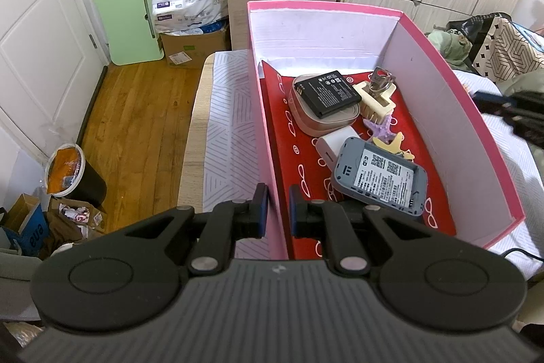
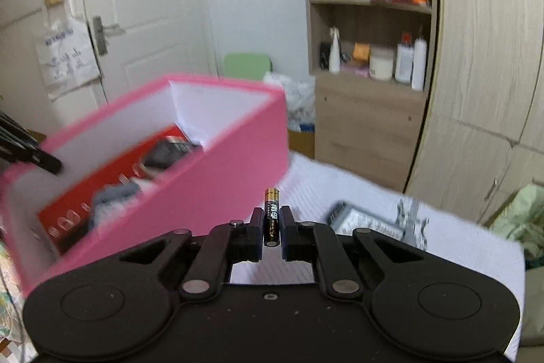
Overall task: Organize rigid objects
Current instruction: 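Drop the AA battery into the pink box and open the right tool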
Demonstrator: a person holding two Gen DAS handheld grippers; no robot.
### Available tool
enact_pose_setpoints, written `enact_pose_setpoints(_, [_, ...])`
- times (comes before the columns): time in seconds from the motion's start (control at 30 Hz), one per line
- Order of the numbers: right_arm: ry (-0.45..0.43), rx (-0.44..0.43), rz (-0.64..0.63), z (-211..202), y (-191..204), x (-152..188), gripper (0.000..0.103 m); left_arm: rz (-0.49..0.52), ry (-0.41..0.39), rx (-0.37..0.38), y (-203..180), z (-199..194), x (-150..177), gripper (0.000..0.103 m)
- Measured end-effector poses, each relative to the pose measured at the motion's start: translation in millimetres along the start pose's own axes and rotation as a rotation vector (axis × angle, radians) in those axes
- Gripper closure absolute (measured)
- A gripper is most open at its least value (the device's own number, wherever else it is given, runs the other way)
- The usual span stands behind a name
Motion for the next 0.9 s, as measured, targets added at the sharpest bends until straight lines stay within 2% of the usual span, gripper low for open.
enact_pose_setpoints(0.2, [-0.052, -0.122, -0.043, -43, 43, -29, 0.091, -0.002, 0.003, -0.003, 0, -1, 0, 0.093])
enact_pose_setpoints(0.4, [0.057, -0.222, -0.095, -40, 88, -45, 0.091, 0.000, 0.002, -0.005, 0, -1, 0, 0.093])
enact_pose_setpoints(0.73, [0.199, -0.211, -0.147, 19, 117, -57, 0.091, -0.006, -0.002, 0.012, 2, -1, 0, 0.093])
enact_pose_setpoints(0.9, [0.276, -0.160, -0.187, 54, 119, -57, 0.091, -0.005, -0.007, 0.007, 1, -1, 0, 0.093])
Point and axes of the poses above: each gripper's, at about its wrist camera, not at the fingertips, and z roughly the way its jaws point, y to its left, x to its underside, the point moved 9 cm from there along z, roughly the way its jaws point, and after that the axes turned 15 degrees about y, right-handed, at the moved point
